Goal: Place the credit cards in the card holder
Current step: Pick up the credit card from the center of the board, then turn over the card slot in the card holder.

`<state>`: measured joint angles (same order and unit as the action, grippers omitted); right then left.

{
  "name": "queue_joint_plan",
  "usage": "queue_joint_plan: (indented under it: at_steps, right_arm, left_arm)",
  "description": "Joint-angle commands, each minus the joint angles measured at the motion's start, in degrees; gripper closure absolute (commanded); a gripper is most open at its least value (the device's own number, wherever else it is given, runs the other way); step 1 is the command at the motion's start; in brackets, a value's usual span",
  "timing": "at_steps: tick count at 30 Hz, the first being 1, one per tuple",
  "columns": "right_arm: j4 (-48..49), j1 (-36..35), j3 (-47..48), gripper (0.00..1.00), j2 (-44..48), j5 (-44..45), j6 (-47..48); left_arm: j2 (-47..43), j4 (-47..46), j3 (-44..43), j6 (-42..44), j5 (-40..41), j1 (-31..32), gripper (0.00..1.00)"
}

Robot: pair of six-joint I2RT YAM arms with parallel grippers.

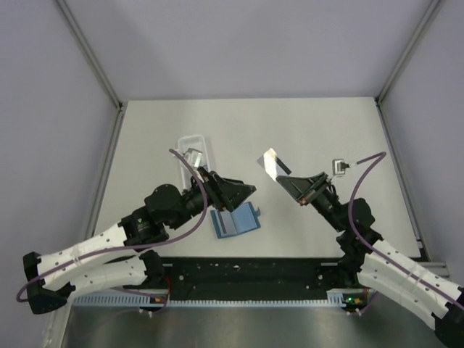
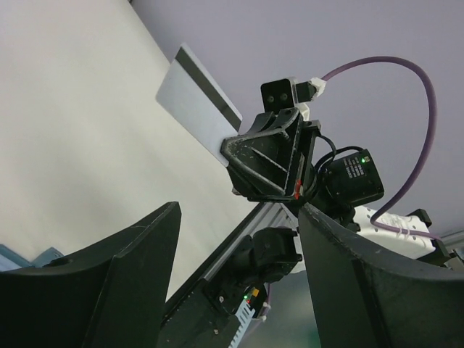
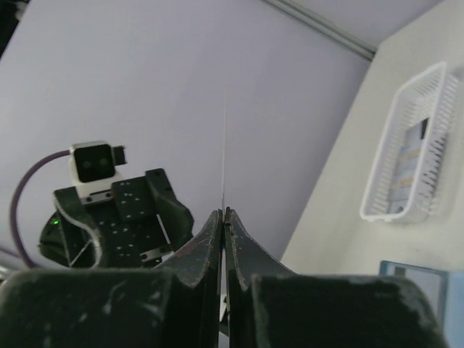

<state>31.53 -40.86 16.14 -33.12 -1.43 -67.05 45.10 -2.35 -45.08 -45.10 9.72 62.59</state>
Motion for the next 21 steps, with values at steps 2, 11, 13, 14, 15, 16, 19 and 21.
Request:
queue_joint_plan:
  at_steps: [2,11,13,14,15,16,19,21]
  right_arm:
    - [15.58,-0.8,3.1,1.0,-2.38,-5.51,-3.09]
    - [13.82,-5.1,4.95,1.0,-3.09,-7.45,-2.13]
    - [12.69,-5.89,5.39,1.0,-2.74,-7.62,-1.6]
    - [11.98,-6.24,5.48,1.0,-2.65,-7.62,-1.25]
    - [11.54,-6.6,5.48,1.0,-2.47,-7.62,-1.07]
    - [11.1,-6.77,5.57,1.0,-2.38,-7.62,-0.98]
    - [10.57,-7.39,5.3,1.0,-1.95,-7.71,-0.81]
    - [10.13,-7.57,5.22,1.0,-1.6,-7.71,-0.72]
  left_arm:
    - [0.34,-6.78,0.08,-0.16,-1.28,-0.27,0.28]
    - [4.29,-13.56,-0.89,1.51,-3.83,-0.27,0.31]
    - [5.17,-14.52,-0.97,1.42,-4.18,-0.27,0.33]
    - [5.52,-15.05,-1.06,1.42,-4.27,-0.19,0.35]
    - [5.78,-15.57,-1.06,1.59,-4.27,-0.27,0.37]
    - [6.05,-16.02,-1.15,1.68,-4.27,-0.27,0.41]
    - [6.75,-16.46,-1.76,2.3,-3.92,-0.19,0.53]
    - [7.02,-16.55,-1.94,2.47,-3.56,-0.27,0.62]
